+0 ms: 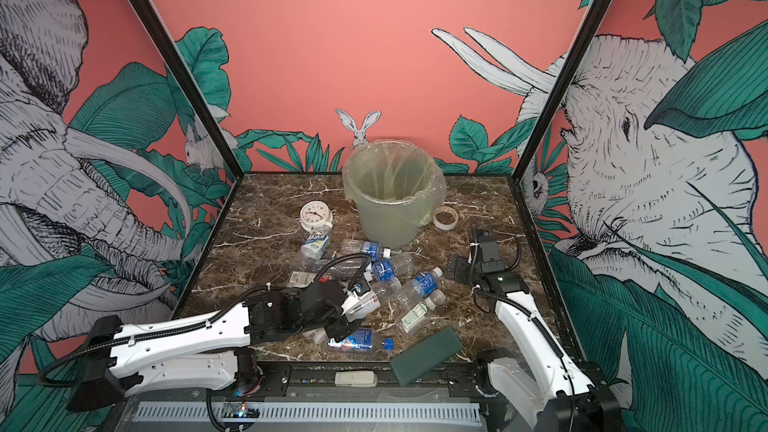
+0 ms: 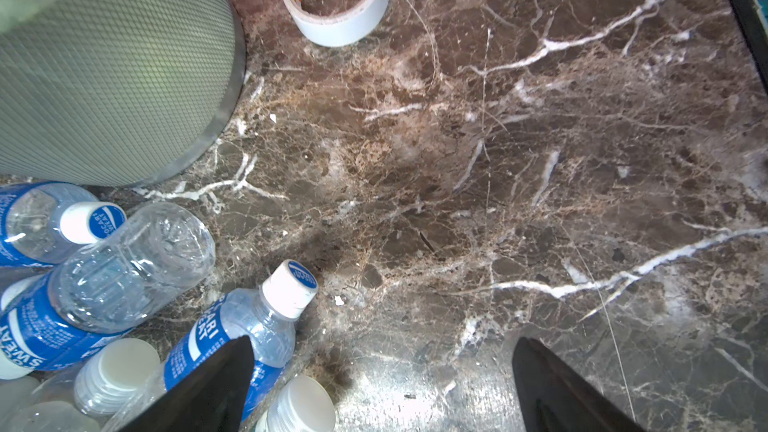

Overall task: Throw the plastic bottles in the bin
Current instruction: 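Reach the left gripper to the FIJI bottle while the right arm advances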

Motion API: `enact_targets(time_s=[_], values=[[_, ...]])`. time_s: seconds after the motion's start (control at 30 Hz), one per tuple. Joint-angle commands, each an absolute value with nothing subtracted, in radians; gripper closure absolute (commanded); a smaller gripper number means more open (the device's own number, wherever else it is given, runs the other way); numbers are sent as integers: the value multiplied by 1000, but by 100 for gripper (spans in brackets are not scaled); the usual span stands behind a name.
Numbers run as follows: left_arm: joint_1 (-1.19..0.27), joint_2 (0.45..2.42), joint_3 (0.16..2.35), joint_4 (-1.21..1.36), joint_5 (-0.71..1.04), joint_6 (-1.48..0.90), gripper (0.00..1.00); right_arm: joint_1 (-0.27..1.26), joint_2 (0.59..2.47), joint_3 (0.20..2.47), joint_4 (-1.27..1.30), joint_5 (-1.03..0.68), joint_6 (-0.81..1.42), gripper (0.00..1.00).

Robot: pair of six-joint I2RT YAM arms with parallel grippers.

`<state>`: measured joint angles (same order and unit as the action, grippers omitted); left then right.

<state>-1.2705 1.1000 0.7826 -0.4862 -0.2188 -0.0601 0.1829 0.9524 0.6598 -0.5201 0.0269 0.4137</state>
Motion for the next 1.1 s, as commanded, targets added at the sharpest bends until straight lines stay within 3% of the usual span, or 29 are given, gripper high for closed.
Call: enact_targets(time_s=[0.0, 1.07], values=[[-1312, 1143, 834, -571, -245, -47, 13, 188, 946, 648, -499, 26, 402, 1], [-1372, 1365, 917, -706, -75, 29, 16, 190, 957, 620, -485, 9, 403, 1]])
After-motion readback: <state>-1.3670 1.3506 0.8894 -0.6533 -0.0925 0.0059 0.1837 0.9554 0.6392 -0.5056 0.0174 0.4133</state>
